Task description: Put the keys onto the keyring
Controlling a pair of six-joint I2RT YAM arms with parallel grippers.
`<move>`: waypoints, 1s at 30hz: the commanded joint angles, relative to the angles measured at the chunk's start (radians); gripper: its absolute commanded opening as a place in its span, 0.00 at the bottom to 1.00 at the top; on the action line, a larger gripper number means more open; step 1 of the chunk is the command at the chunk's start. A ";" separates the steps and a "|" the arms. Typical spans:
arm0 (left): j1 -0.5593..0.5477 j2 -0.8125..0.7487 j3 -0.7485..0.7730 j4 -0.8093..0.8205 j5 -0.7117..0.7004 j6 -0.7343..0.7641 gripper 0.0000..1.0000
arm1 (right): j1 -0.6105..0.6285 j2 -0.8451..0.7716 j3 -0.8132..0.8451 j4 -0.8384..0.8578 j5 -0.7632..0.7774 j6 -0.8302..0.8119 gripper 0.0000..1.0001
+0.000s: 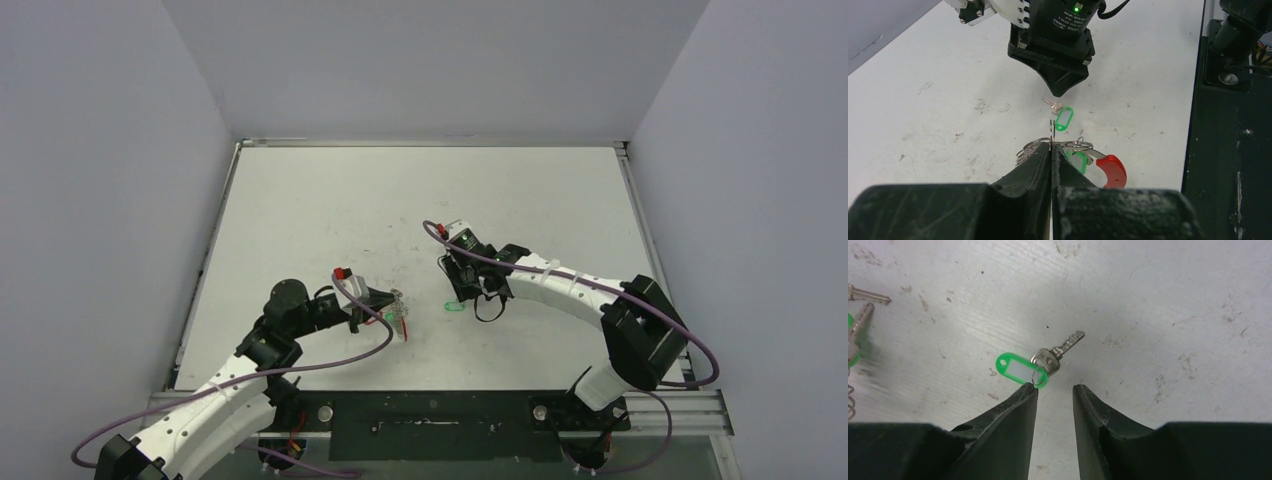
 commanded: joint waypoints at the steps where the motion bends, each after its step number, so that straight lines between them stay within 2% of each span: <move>1: -0.006 0.003 0.001 0.053 -0.001 0.006 0.00 | -0.009 0.003 -0.039 0.047 -0.047 0.015 0.33; 17: -0.006 0.003 0.001 0.042 -0.012 0.007 0.00 | 0.065 0.123 0.003 0.043 0.039 -0.020 0.35; 27: -0.006 0.002 0.006 0.030 -0.014 0.017 0.00 | 0.075 0.101 -0.003 0.044 0.090 -0.014 0.00; 30: -0.006 -0.001 0.006 0.029 -0.012 0.016 0.00 | 0.074 0.076 -0.009 0.047 0.092 -0.018 0.00</move>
